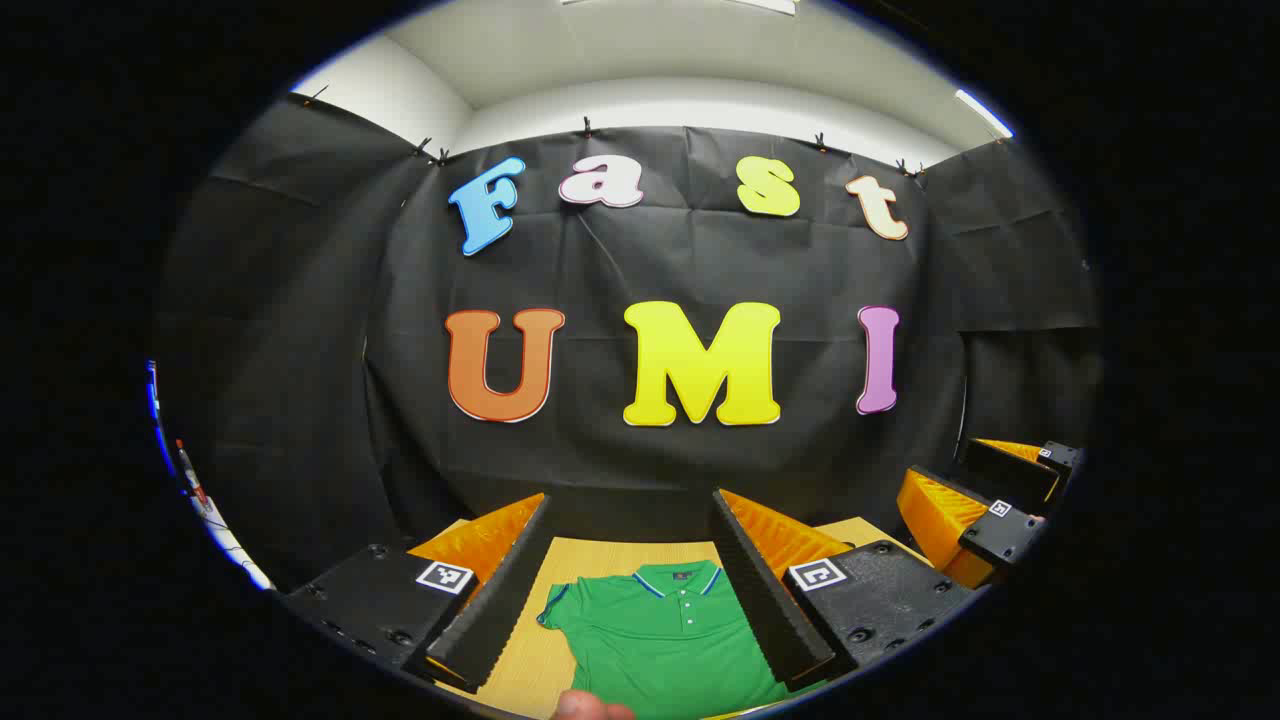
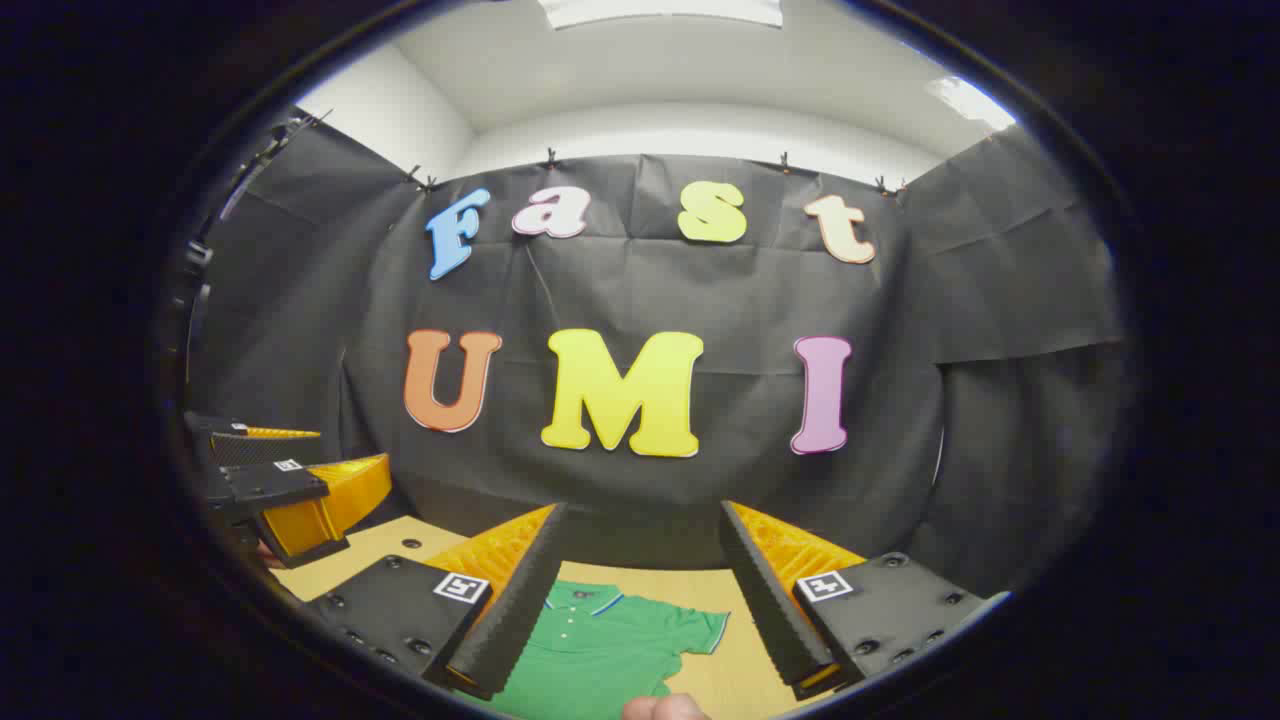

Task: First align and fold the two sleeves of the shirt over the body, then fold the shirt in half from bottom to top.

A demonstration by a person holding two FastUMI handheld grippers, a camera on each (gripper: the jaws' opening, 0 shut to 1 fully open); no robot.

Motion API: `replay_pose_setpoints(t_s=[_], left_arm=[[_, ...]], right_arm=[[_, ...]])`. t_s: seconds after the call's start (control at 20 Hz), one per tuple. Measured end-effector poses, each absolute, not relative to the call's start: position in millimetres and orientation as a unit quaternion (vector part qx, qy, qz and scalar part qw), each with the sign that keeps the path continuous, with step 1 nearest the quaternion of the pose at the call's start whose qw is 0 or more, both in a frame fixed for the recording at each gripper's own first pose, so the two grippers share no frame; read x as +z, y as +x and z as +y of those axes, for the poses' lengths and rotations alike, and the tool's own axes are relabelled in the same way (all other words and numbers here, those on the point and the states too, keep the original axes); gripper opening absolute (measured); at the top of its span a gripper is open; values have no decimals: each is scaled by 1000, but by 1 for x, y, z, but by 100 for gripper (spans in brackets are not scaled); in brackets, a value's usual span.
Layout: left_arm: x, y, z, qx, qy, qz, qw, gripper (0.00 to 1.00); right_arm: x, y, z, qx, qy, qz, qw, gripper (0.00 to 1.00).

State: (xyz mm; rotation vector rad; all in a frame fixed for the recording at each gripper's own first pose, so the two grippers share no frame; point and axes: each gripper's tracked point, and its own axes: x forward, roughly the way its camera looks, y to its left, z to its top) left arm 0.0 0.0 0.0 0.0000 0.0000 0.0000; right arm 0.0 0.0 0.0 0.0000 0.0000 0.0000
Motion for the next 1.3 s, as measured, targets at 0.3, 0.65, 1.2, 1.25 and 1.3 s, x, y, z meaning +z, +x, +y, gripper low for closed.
replay_pose_setpoints(t_s=[0.3, 0.65, 1.2, 1.25, 1.3], left_arm=[[-3, -7, -3, -1, -6, -2, 1000, 99], [-12, -13, -8, 3, -12, 10, 1000, 99], [-26, -6, -18, -2, -17, 25, 1000, 99], [-28, -3, -18, -3, -13, 27, 1000, 99], [-30, 0, -18, -1, -10, 28, 1000, 99]], right_arm=[[3, -9, -6, -13, 9, -2, 1000, 95], [-2, -14, -17, -29, 18, 9, 999, 95], [-20, -2, -34, -28, 21, 47, 998, 95], [-23, 3, -34, -17, 30, 55, 998, 94], [-30, 9, -42, -13, 41, 70, 997, 94]])
